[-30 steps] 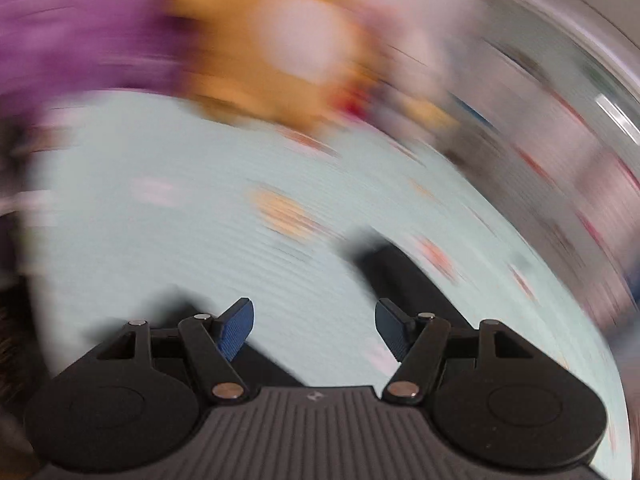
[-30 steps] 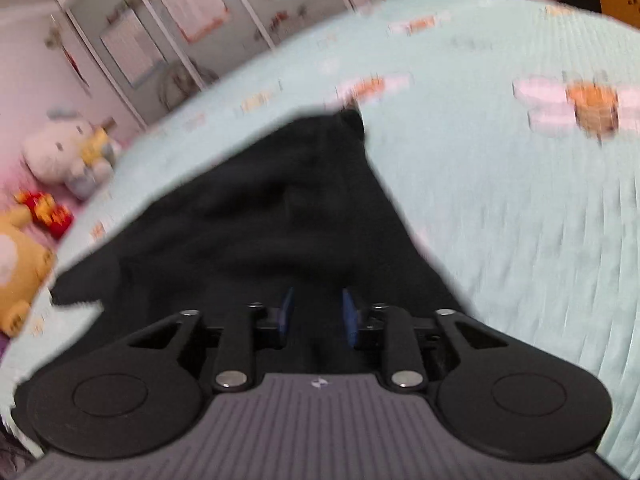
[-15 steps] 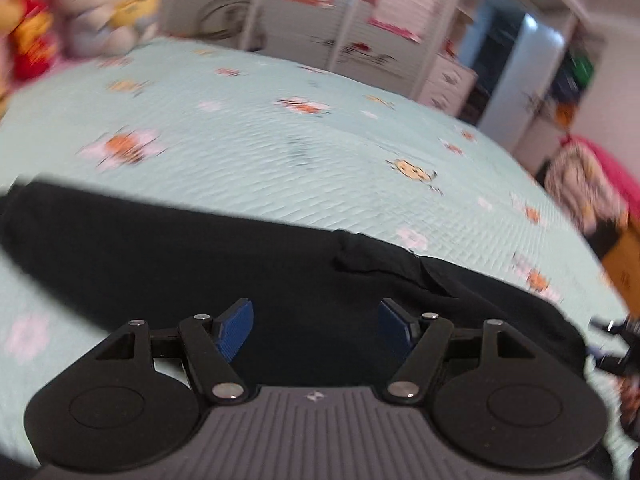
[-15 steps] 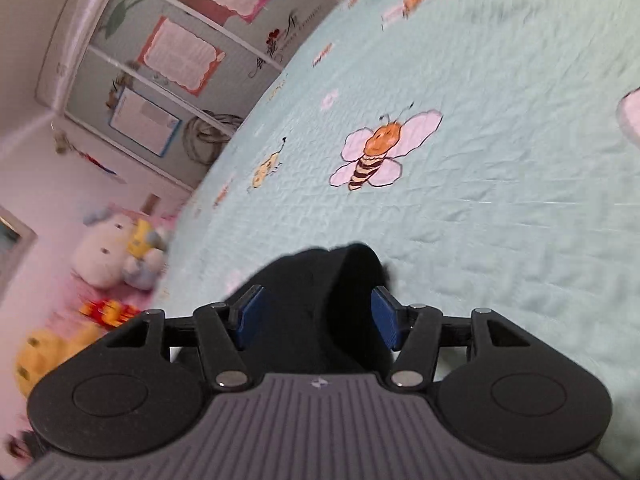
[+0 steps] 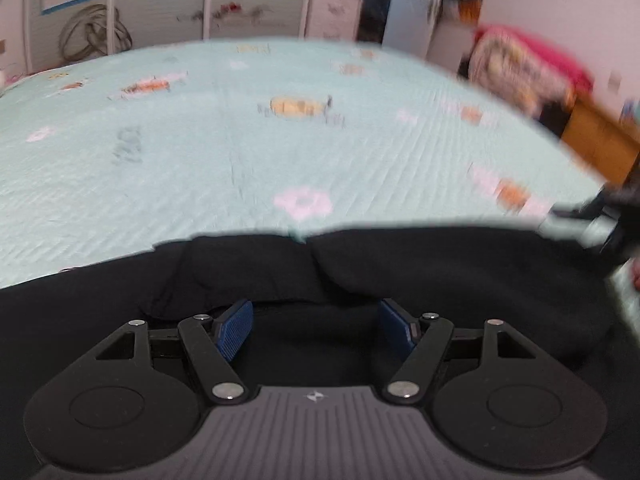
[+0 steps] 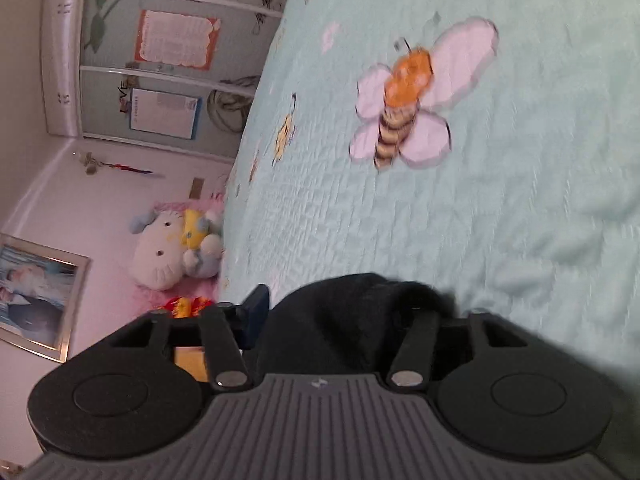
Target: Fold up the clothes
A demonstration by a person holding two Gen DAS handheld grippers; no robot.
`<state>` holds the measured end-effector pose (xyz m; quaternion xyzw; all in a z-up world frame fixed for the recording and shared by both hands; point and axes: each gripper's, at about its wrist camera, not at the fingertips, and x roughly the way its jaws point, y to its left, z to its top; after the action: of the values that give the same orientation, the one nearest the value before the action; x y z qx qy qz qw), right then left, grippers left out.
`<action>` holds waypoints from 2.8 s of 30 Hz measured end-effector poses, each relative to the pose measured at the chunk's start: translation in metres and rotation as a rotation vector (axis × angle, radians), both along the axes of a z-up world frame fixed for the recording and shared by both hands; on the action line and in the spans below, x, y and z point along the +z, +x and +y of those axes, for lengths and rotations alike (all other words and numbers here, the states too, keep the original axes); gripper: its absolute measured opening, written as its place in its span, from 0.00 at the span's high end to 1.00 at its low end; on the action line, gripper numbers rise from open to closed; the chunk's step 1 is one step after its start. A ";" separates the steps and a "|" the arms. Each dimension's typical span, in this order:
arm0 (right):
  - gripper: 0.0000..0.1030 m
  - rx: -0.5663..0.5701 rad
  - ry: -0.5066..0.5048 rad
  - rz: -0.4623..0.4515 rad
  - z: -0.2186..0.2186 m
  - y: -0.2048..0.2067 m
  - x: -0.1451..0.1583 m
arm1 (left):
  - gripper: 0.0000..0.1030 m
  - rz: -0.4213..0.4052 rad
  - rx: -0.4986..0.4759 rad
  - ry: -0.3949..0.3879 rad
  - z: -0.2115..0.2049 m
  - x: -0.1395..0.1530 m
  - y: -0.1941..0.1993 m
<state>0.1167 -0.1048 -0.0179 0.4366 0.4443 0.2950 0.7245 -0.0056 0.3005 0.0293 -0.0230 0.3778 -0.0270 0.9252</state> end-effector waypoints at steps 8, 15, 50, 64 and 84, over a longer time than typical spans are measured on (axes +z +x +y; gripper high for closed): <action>0.95 -0.109 -0.101 -0.240 -0.016 0.022 0.056 | 0.77 -0.059 -0.031 0.148 -0.020 -0.004 0.050; 0.86 -0.127 -0.124 -0.162 -0.029 0.029 0.018 | 0.75 -0.102 0.029 0.180 -0.022 0.008 0.041; 0.73 -0.109 -0.320 -0.280 -0.042 -0.228 0.029 | 0.94 -0.208 -0.386 0.209 -0.274 0.014 -0.107; 0.70 -0.136 -0.182 -0.061 -0.028 -0.151 -0.004 | 0.96 -0.246 -0.200 0.020 -0.235 0.029 -0.130; 0.96 -0.105 -0.335 -0.152 -0.009 -0.124 0.007 | 0.92 -0.251 -0.293 -0.082 -0.227 0.044 -0.151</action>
<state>-0.0071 -0.1139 -0.0113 0.3089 0.4078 0.2109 0.8329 -0.1569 0.0736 0.0732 -0.0017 0.2573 -0.1794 0.9495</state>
